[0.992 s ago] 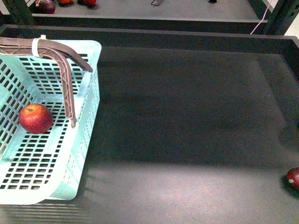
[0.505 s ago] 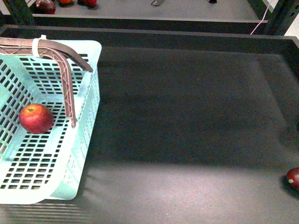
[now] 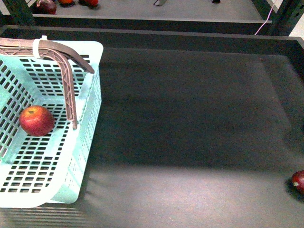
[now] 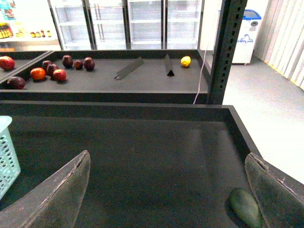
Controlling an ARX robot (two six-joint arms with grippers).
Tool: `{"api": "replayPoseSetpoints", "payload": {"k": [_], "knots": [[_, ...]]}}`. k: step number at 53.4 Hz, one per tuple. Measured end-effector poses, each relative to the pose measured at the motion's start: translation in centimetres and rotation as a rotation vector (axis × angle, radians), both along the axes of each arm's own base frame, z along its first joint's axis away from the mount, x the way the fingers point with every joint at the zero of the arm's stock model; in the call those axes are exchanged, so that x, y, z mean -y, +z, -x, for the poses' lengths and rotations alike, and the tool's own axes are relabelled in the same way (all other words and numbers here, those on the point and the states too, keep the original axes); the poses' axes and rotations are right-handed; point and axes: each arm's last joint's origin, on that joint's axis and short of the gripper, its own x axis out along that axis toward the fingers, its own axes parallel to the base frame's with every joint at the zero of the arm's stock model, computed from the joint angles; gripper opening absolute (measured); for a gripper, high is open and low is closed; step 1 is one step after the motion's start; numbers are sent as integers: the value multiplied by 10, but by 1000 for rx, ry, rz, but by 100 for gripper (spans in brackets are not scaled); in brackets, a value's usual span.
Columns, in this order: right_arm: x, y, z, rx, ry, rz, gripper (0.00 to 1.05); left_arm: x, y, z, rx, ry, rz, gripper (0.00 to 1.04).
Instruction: Pick apple with right arm and hold basket with left
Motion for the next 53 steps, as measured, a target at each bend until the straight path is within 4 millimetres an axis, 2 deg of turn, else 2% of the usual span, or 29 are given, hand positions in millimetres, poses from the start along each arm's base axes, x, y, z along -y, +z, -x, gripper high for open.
{"api": "replayPoseSetpoints", "payload": {"k": [10, 45, 53], "knots": [[0, 0, 0, 0, 0, 0, 96, -12, -8, 17, 6, 8, -18, 4], [0, 0, 0, 0, 0, 0, 96, -12, -31, 56, 14, 1, -26, 4], [0, 0, 0, 0, 0, 0, 96, -12, -30, 61, 15, 1, -26, 3]]}}
